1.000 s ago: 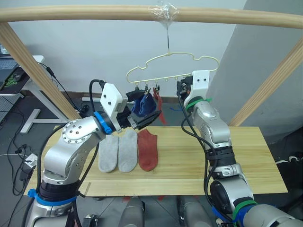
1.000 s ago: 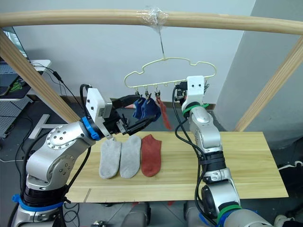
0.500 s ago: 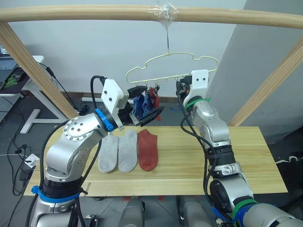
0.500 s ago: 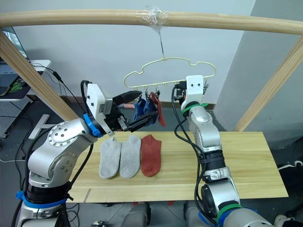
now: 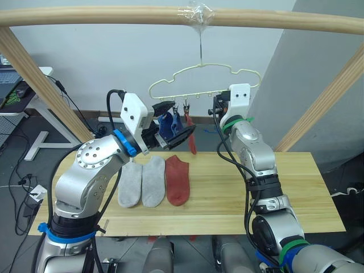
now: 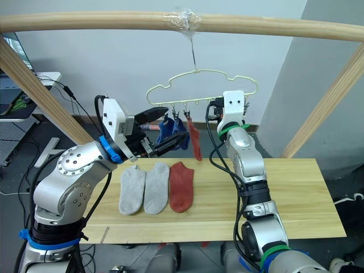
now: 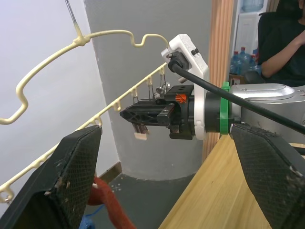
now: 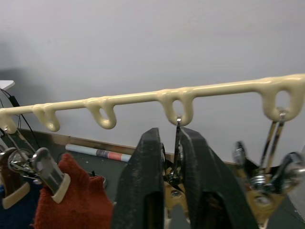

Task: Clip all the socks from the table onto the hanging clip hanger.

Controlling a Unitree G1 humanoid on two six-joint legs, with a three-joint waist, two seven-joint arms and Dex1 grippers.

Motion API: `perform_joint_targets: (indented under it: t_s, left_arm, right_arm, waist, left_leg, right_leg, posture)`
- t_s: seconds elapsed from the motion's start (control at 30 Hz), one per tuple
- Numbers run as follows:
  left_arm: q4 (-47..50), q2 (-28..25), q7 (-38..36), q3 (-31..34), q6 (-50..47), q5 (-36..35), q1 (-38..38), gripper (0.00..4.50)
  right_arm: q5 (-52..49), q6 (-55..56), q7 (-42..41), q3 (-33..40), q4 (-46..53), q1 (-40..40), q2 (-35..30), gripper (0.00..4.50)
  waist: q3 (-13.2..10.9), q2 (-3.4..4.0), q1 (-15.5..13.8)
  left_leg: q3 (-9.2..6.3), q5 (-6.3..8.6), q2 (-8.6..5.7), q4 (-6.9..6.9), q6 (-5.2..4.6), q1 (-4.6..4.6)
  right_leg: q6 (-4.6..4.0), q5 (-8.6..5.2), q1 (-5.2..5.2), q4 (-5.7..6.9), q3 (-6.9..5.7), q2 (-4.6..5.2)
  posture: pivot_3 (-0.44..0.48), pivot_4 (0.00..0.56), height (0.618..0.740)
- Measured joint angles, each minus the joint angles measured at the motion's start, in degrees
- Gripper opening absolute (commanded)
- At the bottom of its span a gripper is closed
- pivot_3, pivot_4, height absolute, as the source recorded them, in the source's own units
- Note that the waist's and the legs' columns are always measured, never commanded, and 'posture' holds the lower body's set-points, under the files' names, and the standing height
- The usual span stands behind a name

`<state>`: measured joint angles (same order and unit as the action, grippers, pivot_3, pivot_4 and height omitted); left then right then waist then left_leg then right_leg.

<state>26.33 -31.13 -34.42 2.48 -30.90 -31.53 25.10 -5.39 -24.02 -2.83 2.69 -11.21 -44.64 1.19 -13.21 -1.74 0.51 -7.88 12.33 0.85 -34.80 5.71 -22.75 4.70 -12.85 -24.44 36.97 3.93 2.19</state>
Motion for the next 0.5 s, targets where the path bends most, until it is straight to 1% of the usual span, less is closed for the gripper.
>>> perform_joint_targets:
  t_s: [0.17,0.3,0.37,0.43,0.5]
  left_arm:
    - [0.04,0.0,0.02,0.0,0.01,0.14,-0.17,4.5]
    - [0.32,-0.39,0.49,-1.56,0.07,3.09,-3.8,4.5]
    - [0.23,-0.39,1.05,-2.57,-0.16,4.22,-5.38,4.5]
    - [-0.85,-0.44,2.69,-4.11,1.96,8.33,-9.04,4.5]
    - [-5.41,0.11,4.5,-7.52,5.15,14.02,-14.34,4.5]
  right_arm:
    - [-0.32,0.07,0.01,0.06,0.0,0.0,-0.16,0.01]
    - [-0.43,0.07,0.0,0.19,0.04,0.01,-0.33,0.01]
    - [-0.45,-0.01,0.0,0.37,0.09,0.01,-0.35,0.01]
    - [-0.44,-0.62,-0.52,-0.08,0.8,0.31,-0.58,0.01]
    - [-0.41,-1.62,-1.02,-0.69,2.1,0.92,-1.25,0.01]
  waist:
    - [0.0,0.0,0.02]
    - [-0.01,0.02,0.14]
    - [-0.02,0.02,0.24]
    - [-0.01,0.08,0.57]
    - [-0.02,0.12,0.89]
  left_leg:
    - [0.0,0.0,0.0,0.0,0.0,0.0]
    - [0.01,0.0,0.0,0.01,0.0,0.01]
    - [-0.01,0.0,0.0,0.0,0.0,-0.01]
    - [0.06,0.01,-0.01,0.02,-0.01,0.08]
    - [0.04,0.01,-0.01,0.02,-0.02,0.08]
  right_leg:
    - [0.0,0.0,0.0,0.0,0.0,0.0]
    - [0.0,-0.01,0.0,0.0,0.01,0.0]
    - [0.01,-0.01,0.0,0.0,0.0,0.0]
    - [0.01,-0.03,0.06,-0.01,0.06,0.01]
    - [0.0,-0.03,0.05,-0.01,0.05,0.01]
  posture:
    - [0.121,0.202,0.74]
    - [0.121,0.202,0.74]
    - [0.105,0.205,0.74]
    - [0.099,0.204,0.74]
    - [0.093,0.204,0.74]
